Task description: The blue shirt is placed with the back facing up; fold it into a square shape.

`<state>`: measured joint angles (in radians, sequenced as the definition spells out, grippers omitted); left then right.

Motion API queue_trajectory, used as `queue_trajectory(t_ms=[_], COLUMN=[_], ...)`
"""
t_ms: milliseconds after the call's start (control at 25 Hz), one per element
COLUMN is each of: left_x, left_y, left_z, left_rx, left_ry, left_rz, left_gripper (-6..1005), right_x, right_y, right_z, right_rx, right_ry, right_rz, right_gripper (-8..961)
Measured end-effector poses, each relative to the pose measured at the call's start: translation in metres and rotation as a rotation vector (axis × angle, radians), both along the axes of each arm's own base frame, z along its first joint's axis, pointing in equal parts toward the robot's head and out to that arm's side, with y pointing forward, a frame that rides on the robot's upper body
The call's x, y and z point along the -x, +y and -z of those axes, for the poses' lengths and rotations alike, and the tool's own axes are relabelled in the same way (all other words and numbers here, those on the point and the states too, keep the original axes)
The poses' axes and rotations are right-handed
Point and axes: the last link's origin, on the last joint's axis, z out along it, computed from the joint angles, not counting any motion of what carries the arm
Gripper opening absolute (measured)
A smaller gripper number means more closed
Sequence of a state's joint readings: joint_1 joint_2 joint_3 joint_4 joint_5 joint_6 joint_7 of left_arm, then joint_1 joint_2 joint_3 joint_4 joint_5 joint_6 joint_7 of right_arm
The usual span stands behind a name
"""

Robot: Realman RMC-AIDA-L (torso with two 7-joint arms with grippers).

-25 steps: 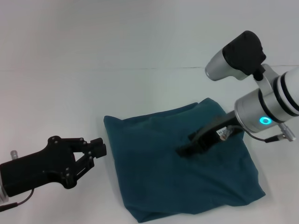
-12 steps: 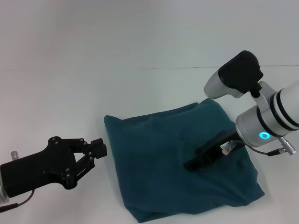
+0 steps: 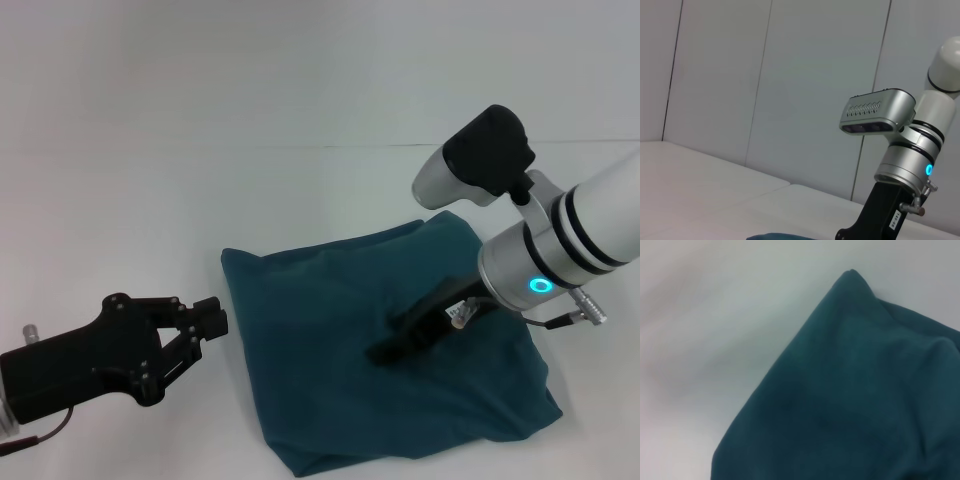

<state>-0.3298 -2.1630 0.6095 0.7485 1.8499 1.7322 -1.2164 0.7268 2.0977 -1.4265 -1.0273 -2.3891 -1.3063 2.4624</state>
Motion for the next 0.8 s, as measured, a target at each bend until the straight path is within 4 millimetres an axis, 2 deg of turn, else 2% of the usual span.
queue_trajectory(t_ms=[240,400,560,720,800], left_x=[0.001,0.002,0.001,-0.002,-0.003], left_y=[-0.001,-0.001,0.001,0.005,0.010], left_z=[0.000,-0.001,-0.004,-0.005,-0.005], left_rx=[-0.001,-0.005,0.004,-0.006,-0.020], left_ry=[0.008,0.027,0.054,0.064,0.069], left_rz=[0.001,0.012,0.036,0.056,0.055], left_gripper=[132,133,133,134,227], right_x=[0.004,0.013,0.027,0.043,0.039], right_y=[0.006,0.002,-0.017,-0.036,-0.039], right_z=[0.007,0.000,-0.023,-0.057,-0.076], right_rx=[-0.001,-0.013,0.007,0.011,-0.012], right_ry=[0.013,0.075,0.172,0.347,0.460], right_rz=[-0.015,-0.030,-0.067,-0.181,-0.251], right_gripper=[592,601,619,637,646])
